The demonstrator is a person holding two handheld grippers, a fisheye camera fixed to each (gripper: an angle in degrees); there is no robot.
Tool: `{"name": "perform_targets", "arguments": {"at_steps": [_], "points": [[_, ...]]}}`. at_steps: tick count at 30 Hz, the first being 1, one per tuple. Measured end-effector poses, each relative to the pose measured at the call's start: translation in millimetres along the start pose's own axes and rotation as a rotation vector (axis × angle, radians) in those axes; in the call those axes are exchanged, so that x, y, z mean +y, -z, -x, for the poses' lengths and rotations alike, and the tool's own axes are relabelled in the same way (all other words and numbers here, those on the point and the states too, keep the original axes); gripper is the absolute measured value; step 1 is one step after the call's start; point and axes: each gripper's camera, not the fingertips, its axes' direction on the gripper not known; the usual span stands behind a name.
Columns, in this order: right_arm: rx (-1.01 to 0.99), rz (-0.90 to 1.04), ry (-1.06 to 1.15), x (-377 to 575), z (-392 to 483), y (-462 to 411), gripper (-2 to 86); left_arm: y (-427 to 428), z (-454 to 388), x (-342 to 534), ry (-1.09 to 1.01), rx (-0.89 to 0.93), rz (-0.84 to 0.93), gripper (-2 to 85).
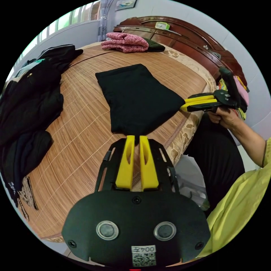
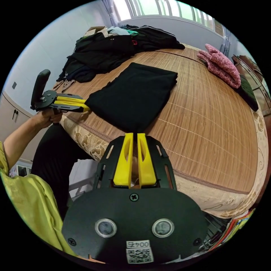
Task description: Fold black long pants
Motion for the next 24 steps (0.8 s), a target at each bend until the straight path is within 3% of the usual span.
{"name": "perform_targets", "arguments": {"at_steps": [9, 14, 18, 23, 24], "points": [[-0.071, 0.104, -0.109, 53, -14, 12, 4.6, -8, -14, 46, 0.037, 0.116, -0.001, 1.9], [-0.049, -0.041, -0.162, 77, -28, 43, 3.8, 18, -8, 60, 0.133, 0.06, -0.091, 1.2], [-0.039, -0.053, -0.113, 73, -22, 37, 1.0, 27, -48, 30, 0.03, -0.01, -0.176, 0.5], [0.091, 0.079, -0.073, 77, -18, 2, -0.4, -20, -80, -10, -0.038, -0.062, -0.055, 0.3], [0.097, 0.057, -0.068, 79, -18, 2, -0.5, -39, -84, -13, -0.062, -0.078, 0.033, 0.3]]}}
